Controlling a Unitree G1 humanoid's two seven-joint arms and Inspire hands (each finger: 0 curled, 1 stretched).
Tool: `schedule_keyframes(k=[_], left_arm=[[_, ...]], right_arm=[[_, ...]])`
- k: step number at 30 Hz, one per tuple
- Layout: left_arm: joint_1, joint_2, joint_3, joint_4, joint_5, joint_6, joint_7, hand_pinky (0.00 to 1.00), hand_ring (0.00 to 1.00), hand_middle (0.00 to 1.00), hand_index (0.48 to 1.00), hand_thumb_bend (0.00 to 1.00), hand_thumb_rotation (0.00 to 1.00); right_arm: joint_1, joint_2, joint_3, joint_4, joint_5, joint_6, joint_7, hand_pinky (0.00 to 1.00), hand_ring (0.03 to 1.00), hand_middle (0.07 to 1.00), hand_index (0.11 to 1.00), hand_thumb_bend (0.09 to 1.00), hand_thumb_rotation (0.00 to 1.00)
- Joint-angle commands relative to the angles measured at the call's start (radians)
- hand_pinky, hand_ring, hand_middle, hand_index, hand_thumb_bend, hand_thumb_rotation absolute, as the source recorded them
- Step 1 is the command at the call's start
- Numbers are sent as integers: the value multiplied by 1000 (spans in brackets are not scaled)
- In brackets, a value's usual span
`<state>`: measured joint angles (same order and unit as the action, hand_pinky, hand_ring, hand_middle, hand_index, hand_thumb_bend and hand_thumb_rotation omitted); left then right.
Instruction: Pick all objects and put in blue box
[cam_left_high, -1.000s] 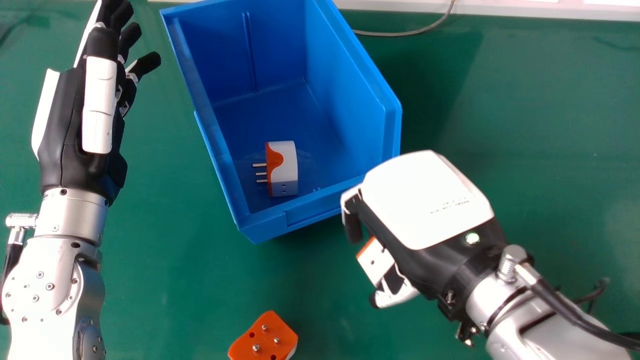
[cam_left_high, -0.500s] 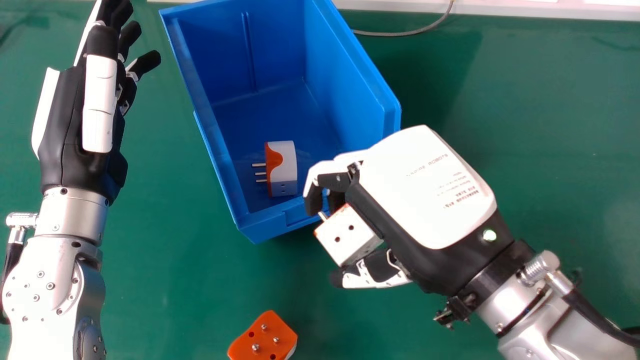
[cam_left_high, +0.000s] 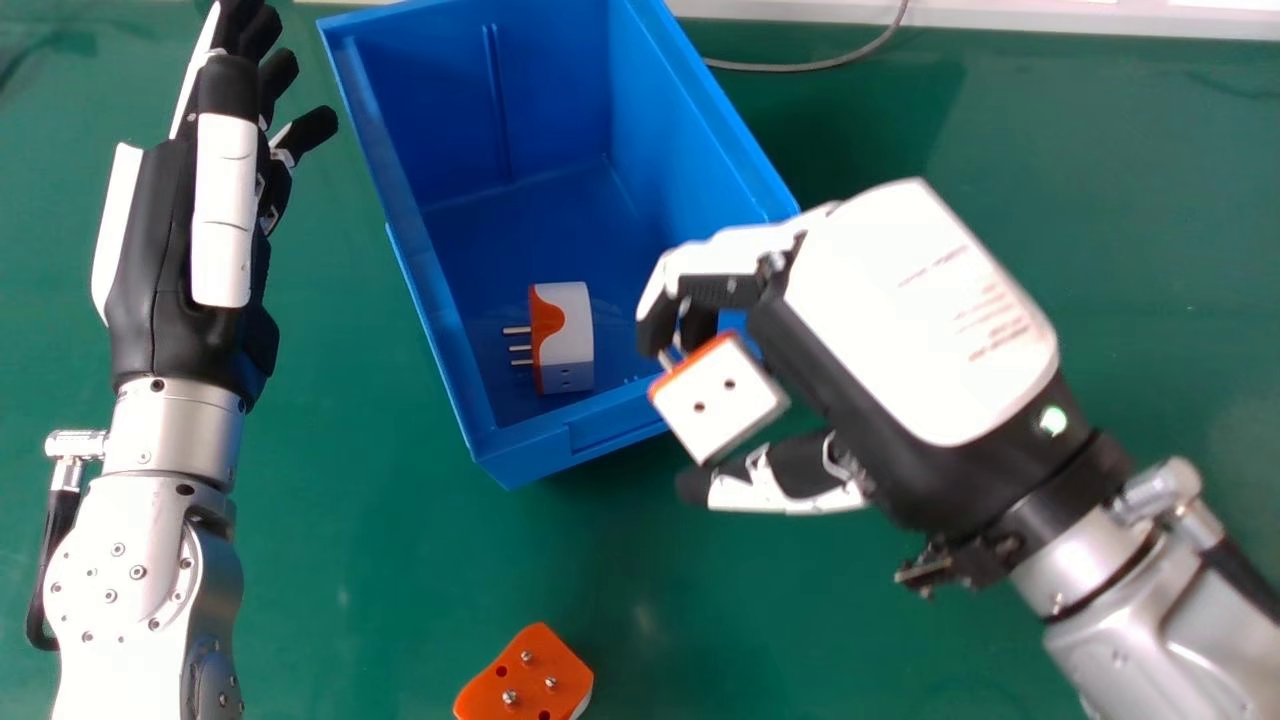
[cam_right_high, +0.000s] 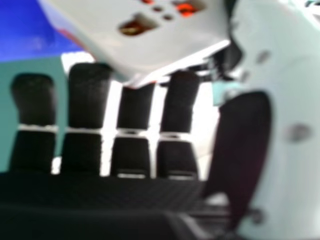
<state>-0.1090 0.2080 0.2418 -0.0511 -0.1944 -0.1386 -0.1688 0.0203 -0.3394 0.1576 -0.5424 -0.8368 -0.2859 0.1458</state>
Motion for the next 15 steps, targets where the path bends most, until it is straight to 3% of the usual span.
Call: schedule_keyframes(k=[1,5,9,15], left_arm=[[-5,-2,-1,-24,0,-21,1,873,963,975,951,882,959],[-2,-1,-4,-25,13,-28,8,876,965,978,955,879,963],[8,-5,-5,-32,11,-28,7,879,968,981,957,881,966],[17,-8,-8,-48,18,-17,18,879,968,981,957,881,966]], right_arm=[[-82,9,-14,-24,21,27,21,266,361,474,502,519,0],[-192,19,2,-23,13,92,90,265,364,473,509,517,0],[-315,46,37,44,-25,120,82,248,361,470,514,515,0],[-435,75,73,142,-52,143,65,248,361,470,514,515,0]])
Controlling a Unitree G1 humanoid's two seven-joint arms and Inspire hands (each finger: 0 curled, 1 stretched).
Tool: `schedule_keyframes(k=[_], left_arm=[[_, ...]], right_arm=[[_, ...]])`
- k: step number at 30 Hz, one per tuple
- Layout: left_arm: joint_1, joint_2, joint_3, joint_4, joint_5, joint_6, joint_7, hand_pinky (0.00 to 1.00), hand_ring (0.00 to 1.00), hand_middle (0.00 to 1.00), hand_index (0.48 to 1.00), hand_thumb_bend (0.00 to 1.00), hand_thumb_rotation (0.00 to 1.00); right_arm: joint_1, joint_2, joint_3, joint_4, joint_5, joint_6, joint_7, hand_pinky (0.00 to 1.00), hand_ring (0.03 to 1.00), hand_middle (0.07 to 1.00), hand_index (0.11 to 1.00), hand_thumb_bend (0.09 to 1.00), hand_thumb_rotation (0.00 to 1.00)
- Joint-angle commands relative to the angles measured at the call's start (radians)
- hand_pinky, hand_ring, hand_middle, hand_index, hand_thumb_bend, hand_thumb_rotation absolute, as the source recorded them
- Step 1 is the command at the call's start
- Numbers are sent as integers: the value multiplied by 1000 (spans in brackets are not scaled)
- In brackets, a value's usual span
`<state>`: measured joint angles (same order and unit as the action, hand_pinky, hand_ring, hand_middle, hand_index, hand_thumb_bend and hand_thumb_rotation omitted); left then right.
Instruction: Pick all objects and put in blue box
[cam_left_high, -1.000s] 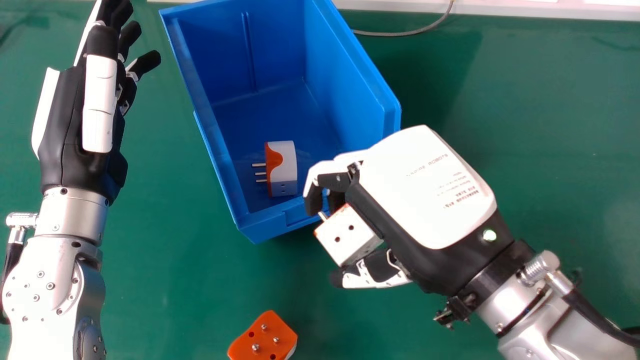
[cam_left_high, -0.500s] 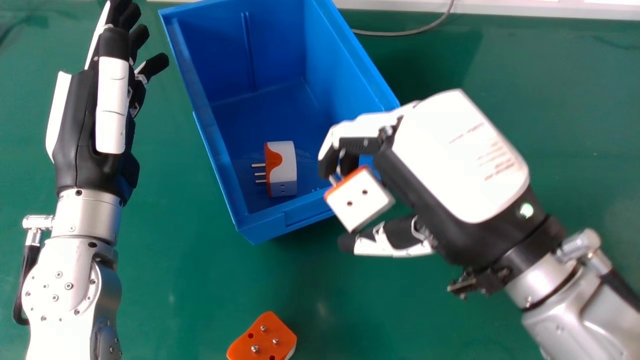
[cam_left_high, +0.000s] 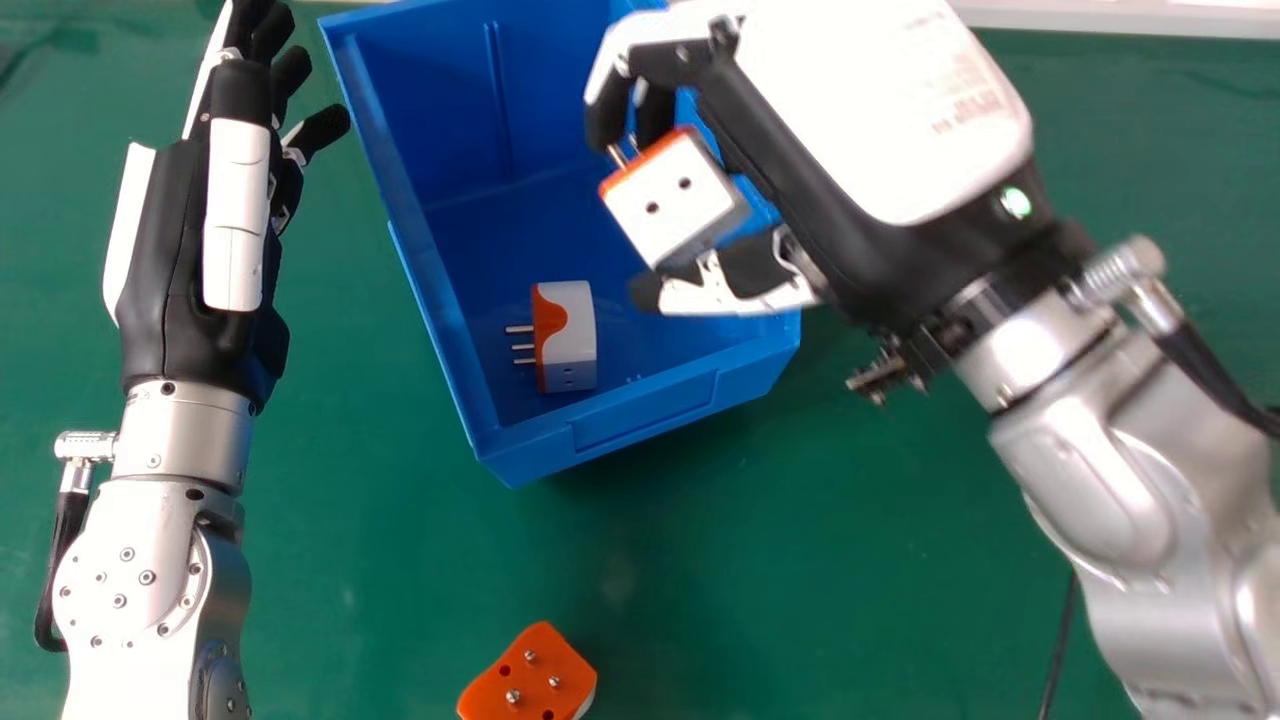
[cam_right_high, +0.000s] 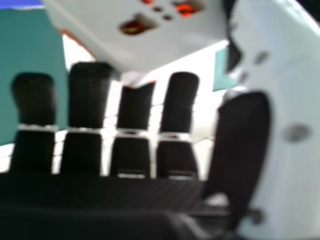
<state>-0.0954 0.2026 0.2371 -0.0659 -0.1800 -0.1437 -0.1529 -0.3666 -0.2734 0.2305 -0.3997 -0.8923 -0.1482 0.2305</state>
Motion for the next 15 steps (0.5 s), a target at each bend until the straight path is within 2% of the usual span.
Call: schedule_keyframes(k=[1,2,7,13,15], left_arm=[[5,-2,-5,-36,4,-11,3,879,968,981,957,881,966],[6,-3,-5,-38,4,-9,4,883,971,984,959,881,968],[10,-1,-6,-35,-5,-23,-6,883,971,984,959,881,968],[24,-1,-7,-45,8,-28,0,890,974,988,963,879,970],[28,-1,-5,-52,5,-26,1,890,974,988,963,879,970]], right_arm=[[-63,13,6,15,-2,9,-22,248,361,470,514,515,0],[-73,15,11,25,-5,12,-24,217,366,472,513,514,0],[-119,40,38,112,-34,11,-98,217,366,472,513,514,0],[-176,58,76,277,-53,-12,-230,181,369,470,511,514,0],[-186,48,86,332,-49,-30,-266,181,369,470,511,514,0]])
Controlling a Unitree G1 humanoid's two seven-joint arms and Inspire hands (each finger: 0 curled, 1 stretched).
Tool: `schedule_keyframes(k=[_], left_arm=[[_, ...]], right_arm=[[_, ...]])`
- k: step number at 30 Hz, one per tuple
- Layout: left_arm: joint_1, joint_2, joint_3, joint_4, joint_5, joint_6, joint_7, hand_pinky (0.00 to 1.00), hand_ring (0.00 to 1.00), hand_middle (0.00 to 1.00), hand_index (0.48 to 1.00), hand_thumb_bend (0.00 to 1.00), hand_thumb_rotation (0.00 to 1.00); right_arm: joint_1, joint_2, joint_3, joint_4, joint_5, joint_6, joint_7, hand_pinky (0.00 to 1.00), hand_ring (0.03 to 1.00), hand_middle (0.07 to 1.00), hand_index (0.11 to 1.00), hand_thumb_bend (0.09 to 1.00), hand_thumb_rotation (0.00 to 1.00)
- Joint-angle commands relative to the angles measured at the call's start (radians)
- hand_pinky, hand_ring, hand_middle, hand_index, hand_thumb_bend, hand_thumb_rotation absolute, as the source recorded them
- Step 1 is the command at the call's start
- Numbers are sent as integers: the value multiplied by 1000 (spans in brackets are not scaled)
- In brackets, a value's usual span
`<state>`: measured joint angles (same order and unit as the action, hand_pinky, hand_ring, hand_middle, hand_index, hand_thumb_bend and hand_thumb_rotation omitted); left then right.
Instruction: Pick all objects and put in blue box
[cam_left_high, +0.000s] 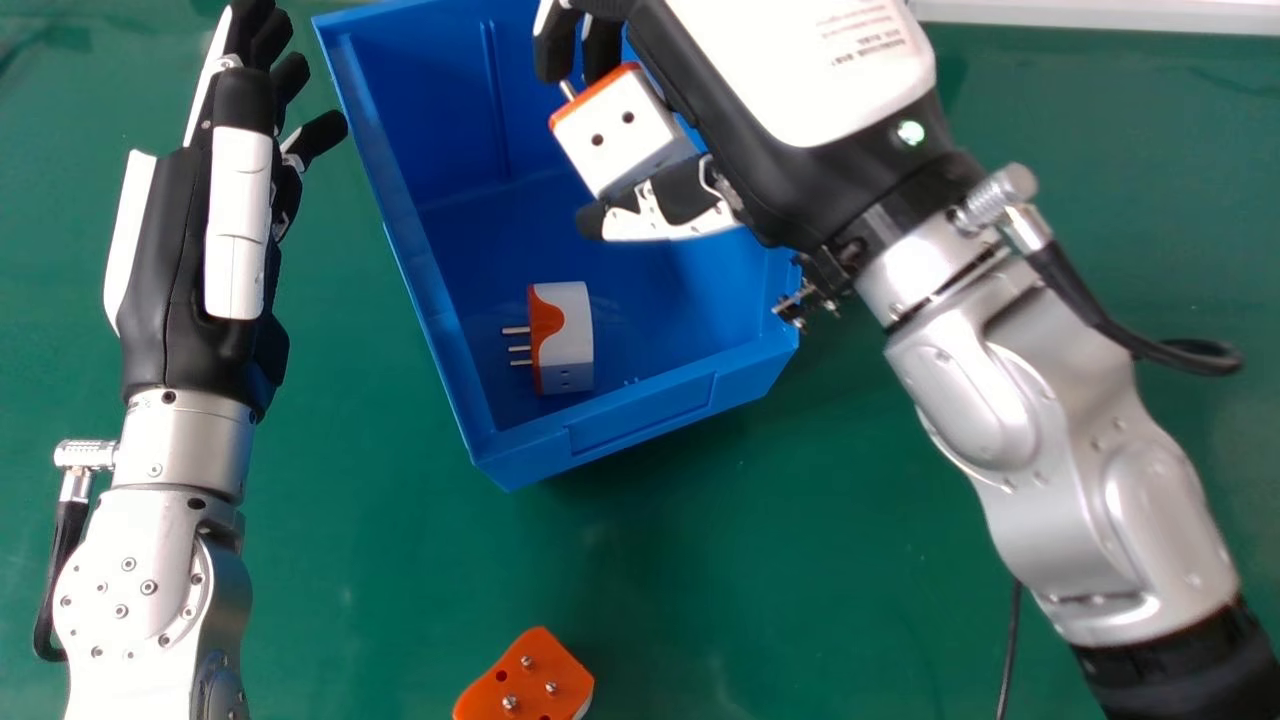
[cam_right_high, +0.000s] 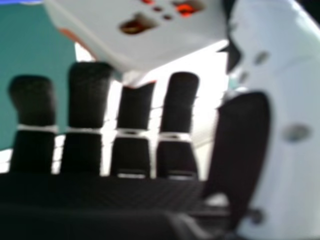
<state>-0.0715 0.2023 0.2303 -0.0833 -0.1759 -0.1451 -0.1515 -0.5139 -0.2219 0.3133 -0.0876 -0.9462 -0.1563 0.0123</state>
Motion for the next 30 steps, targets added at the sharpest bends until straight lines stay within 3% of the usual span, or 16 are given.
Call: schedule_keyframes(k=[1,3,7,11,20,24,30], left_arm=[[7,1,2,-40,-2,-20,-1,890,974,988,963,879,970],[11,4,5,-50,-7,-11,-2,892,975,989,965,879,973],[11,7,11,-47,-18,-21,-13,894,977,991,967,879,974],[14,12,16,-48,-26,-10,-23,894,976,991,969,875,976],[11,11,21,-44,-23,-10,-17,895,977,993,971,875,978],[11,13,20,-43,-16,-11,-14,895,977,993,971,878,978],[12,15,21,-40,-17,-15,-19,895,977,993,971,878,978]], right_arm=[[-41,-9,7,47,7,-32,-67,181,369,470,511,514,0],[-46,-14,10,94,15,-51,-103,166,327,470,504,517,0],[-63,-20,14,199,26,-101,-200,159,302,462,500,519,0],[-85,-37,43,323,-13,-158,-339,151,277,460,496,520,0],[-129,-70,112,531,-26,-254,-491,158,273,452,494,521,0],[-137,-79,129,584,-26,-276,-521,187,297,455,503,519,0],[-138,-88,135,602,-19,-282,-518,199,315,454,509,518,0]])
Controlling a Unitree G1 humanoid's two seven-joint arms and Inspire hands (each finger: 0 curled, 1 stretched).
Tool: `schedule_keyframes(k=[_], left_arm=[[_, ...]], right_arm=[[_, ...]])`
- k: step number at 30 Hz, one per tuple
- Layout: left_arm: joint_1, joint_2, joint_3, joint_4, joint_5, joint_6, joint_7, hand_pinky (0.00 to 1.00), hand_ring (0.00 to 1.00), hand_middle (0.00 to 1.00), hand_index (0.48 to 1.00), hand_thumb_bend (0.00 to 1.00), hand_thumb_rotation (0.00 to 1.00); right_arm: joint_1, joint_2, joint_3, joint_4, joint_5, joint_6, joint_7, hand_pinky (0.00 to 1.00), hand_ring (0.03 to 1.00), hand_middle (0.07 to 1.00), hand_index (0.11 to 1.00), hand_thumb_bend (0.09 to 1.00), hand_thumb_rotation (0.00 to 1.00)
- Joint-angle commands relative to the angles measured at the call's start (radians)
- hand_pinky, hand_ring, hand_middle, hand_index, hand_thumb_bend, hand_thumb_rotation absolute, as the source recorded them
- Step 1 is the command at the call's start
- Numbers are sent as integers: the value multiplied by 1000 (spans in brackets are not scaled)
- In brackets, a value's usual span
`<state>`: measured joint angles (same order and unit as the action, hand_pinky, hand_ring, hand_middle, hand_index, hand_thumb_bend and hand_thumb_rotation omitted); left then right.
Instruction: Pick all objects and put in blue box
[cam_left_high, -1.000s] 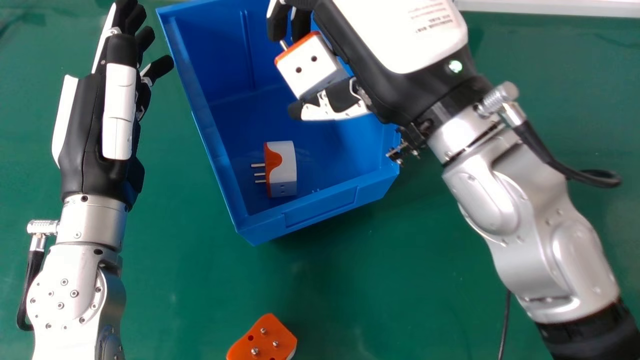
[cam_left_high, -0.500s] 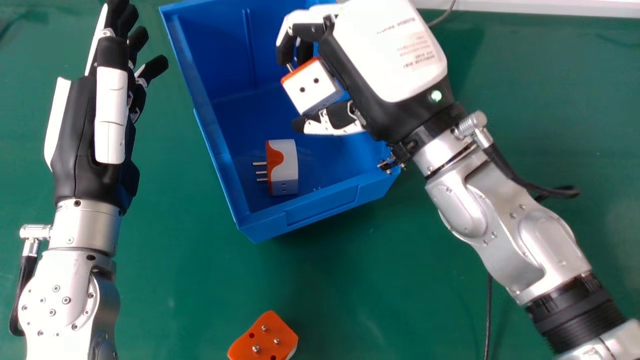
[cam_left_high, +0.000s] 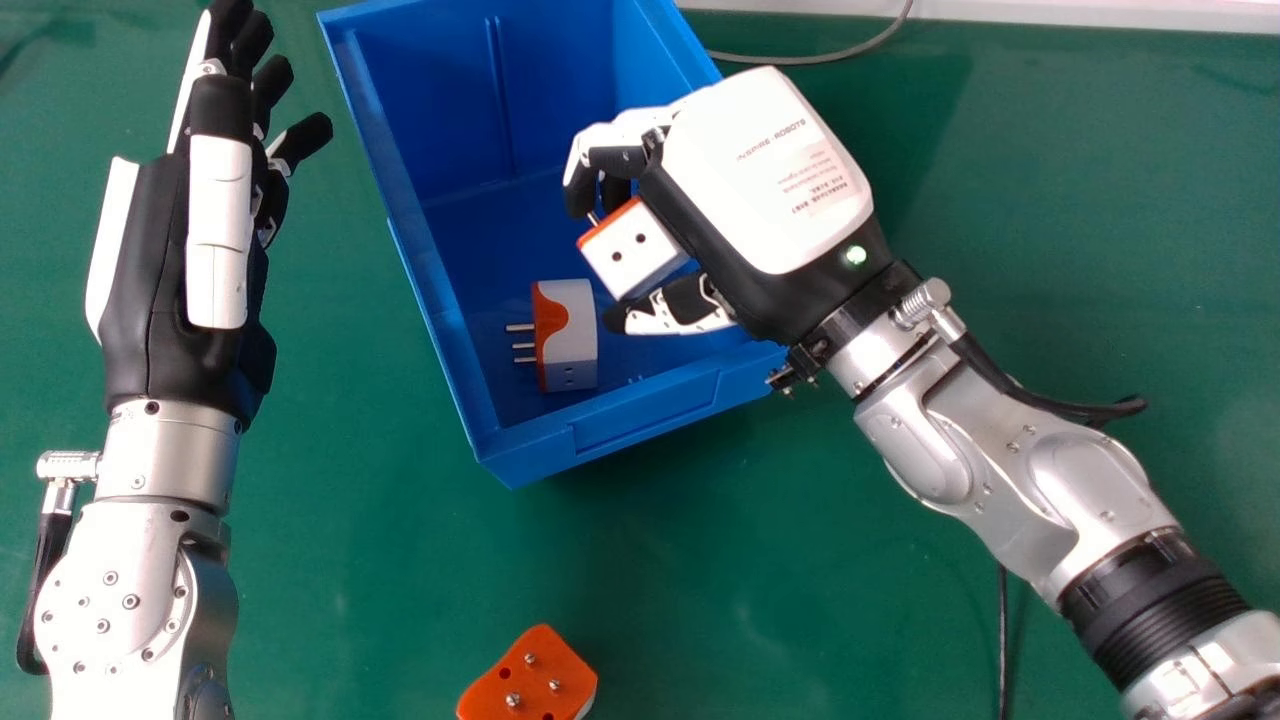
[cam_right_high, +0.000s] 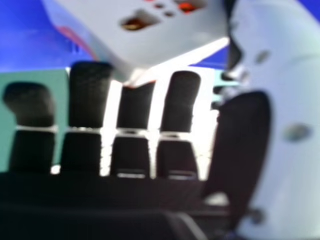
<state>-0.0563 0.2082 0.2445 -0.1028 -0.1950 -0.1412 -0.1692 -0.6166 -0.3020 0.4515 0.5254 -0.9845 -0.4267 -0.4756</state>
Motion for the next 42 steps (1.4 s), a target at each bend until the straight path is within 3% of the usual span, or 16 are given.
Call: schedule_keyframes(k=[1,5,10,13,14,17,18,22,23,27,28,32,33,35,36,42], left_arm=[[-3,10,7,-19,3,-22,-2,896,977,994,972,879,978],[-2,11,7,-22,0,-19,-3,896,978,995,973,881,979],[-6,10,9,-17,-4,-17,-3,896,978,995,973,881,979],[-6,9,9,-18,-1,-15,0,895,977,995,973,880,980],[-5,9,8,-20,1,-13,1,894,976,995,972,882,978],[-3,9,8,-24,-1,-11,0,894,976,995,972,882,978],[-3,8,8,-24,-5,-10,-2,894,976,994,972,884,979],[-6,8,10,-16,-6,-19,-6,894,976,994,972,884,979],[-7,8,10,-15,-4,-21,-5,894,976,995,973,884,979],[-6,10,9,-19,-1,-15,-4,894,976,995,973,884,979],[-6,10,9,-20,1,-14,-2,895,977,995,973,882,979],[-7,6,8,-19,4,-19,3,895,977,995,973,882,979],[-8,6,8,-18,4,-20,3,896,978,995,973,882,980],[-9,7,7,-18,6,-19,3,896,978,995,973,882,980],[-9,8,7,-18,6,-17,2,896,978,995,973,882,980],[-16,9,7,-9,2,-15,-1,896,978,996,973,882,982]], right_arm=[[-35,-8,-3,-13,18,-9,-31,226,333,461,512,517,0],[-26,-10,3,-43,-10,36,-35,247,346,466,514,517,0],[-11,-16,36,-96,-95,179,14,247,346,466,514,517,0],[-5,-6,47,-90,-108,234,13,274,359,472,518,516,0],[-6,-3,49,-80,-106,238,-2,338,434,537,572,611,54],[-12,1,56,-52,-101,240,-31,338,434,537,572,611,54],[-13,1,56,-48,-97,238,-30,418,524,610,633,689,108],[-14,-2,58,-61,-90,241,-2,418,524,610,633,689,108],[-12,-3,58,-67,-89,242,4,512,618,687,700,742,175],[-12,3,56,-70,-82,246,6,512,618,687,700,742,175],[-12,5,56,-66,-80,246,1,603,695,749,758,783,238],[-15,6,58,-62,-72,246,-14,603,695,749,758,783,238],[-15,5,59,-65,-75,249,-17,681,756,800,806,820,293],[-14,4,60,-75,-80,255,-19,681,756,800,806,820,293],[-14,4,60,-78,-82,258,-22,742,805,840,845,845,352],[-15,-7,54,-113,-66,256,13,788,844,872,876,865,412]])
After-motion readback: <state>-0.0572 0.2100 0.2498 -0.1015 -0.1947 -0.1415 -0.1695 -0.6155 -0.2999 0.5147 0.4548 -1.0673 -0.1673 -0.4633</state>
